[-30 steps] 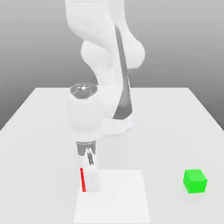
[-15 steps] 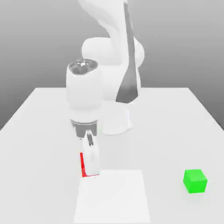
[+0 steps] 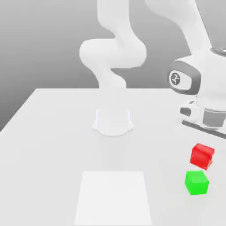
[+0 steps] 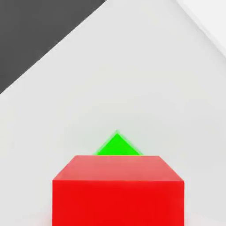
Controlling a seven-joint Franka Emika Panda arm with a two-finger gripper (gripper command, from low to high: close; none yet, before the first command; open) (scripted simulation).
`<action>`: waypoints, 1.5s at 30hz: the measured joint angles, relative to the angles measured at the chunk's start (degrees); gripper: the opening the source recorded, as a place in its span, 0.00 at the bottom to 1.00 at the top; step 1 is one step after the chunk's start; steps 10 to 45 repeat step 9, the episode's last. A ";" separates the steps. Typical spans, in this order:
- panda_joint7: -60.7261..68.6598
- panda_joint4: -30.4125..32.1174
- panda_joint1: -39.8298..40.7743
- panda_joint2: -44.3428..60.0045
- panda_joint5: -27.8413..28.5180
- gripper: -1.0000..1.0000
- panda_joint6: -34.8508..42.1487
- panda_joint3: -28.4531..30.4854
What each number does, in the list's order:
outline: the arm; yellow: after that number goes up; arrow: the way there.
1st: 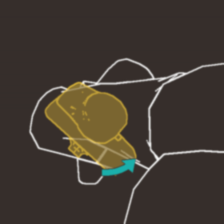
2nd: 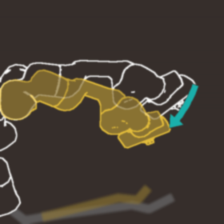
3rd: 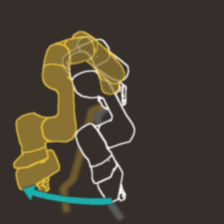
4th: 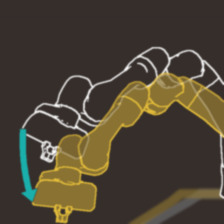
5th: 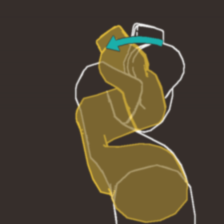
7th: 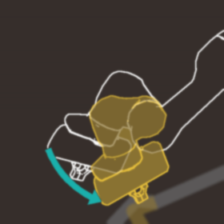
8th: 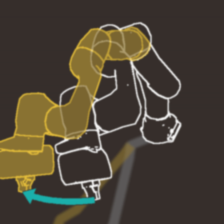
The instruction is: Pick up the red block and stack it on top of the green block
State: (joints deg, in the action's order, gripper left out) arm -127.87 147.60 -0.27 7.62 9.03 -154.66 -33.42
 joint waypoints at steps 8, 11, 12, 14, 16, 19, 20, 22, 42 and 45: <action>-6.88 -0.54 -4.13 6.80 9.51 1.00 -4.55 5.78; -6.88 -0.54 -4.13 6.80 9.51 1.00 -4.55 5.78; -6.88 -0.54 -4.13 6.80 9.51 1.00 -4.55 5.78; -6.88 -0.54 -4.13 6.80 9.51 1.00 -4.55 5.78; -6.88 -0.54 -4.13 6.80 9.51 1.00 -4.55 5.78; -6.88 -0.54 -4.13 6.80 9.51 1.00 -4.55 5.78; -6.88 -0.54 -4.13 6.80 9.51 1.00 -4.55 5.78; -6.88 -0.54 -4.13 6.80 9.51 1.00 -4.55 5.78; -6.88 -0.54 -4.13 6.80 9.51 1.00 -4.55 5.78; -6.88 -0.54 -4.13 6.80 9.51 1.00 -4.55 5.78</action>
